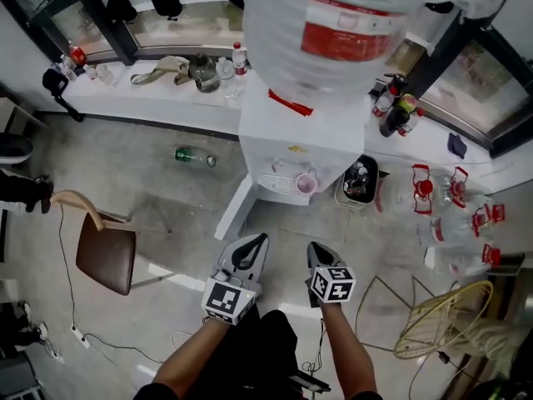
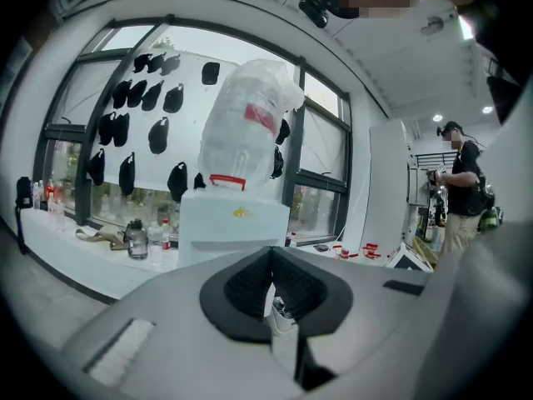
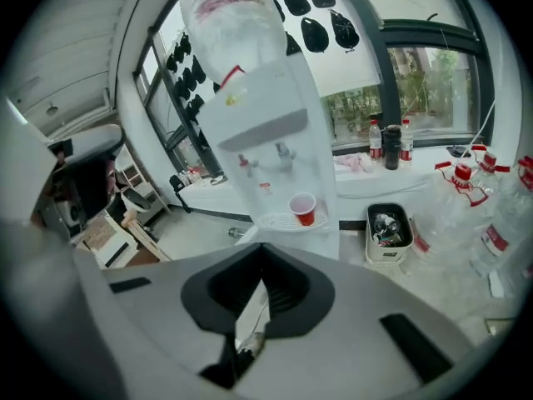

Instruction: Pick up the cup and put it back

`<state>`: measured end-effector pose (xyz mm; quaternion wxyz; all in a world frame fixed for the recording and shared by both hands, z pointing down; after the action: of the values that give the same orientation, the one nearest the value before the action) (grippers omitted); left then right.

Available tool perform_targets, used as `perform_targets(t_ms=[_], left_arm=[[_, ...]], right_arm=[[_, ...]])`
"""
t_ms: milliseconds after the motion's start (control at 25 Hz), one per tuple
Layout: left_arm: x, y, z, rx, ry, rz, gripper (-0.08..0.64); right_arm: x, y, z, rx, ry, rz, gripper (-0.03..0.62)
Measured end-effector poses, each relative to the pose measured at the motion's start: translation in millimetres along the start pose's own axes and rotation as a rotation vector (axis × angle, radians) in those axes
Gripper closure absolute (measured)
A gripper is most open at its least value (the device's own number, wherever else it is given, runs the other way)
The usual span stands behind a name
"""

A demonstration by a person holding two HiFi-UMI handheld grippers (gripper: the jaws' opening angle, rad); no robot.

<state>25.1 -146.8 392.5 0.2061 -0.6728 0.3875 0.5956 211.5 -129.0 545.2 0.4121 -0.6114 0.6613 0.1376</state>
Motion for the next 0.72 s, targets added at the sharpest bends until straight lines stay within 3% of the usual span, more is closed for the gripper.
perform_targets(t_ms=[200,400,720], left_arm=[[99.9,-63.4,68.4,0.021,0.002,0.015,0.554],[172.5,-123.1,139.3,0.064,-0.011,0.016,0.554],[241.9,-175.0,218.5,0.064,-0.082,-0.01,0.554]], right_arm=[[53.4,60.4,125.8,0.027,-0.018,-0.01,0.595],[101.4,117.0,246.8,0.046,-0.099,0.059,0.595],[145.5,186.1,388.1,0.027,-0.308,0.064,0.597]])
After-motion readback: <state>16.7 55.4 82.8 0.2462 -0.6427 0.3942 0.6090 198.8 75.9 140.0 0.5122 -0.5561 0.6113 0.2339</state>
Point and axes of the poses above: the fingertips, and each gripper's own axes: z backward along the fingers, y to its left, x out of its top, the point moved 5 cm from there along z, backward along the fingers, and after that the axes turned 2 degrees about z, right-handed, at the moved point
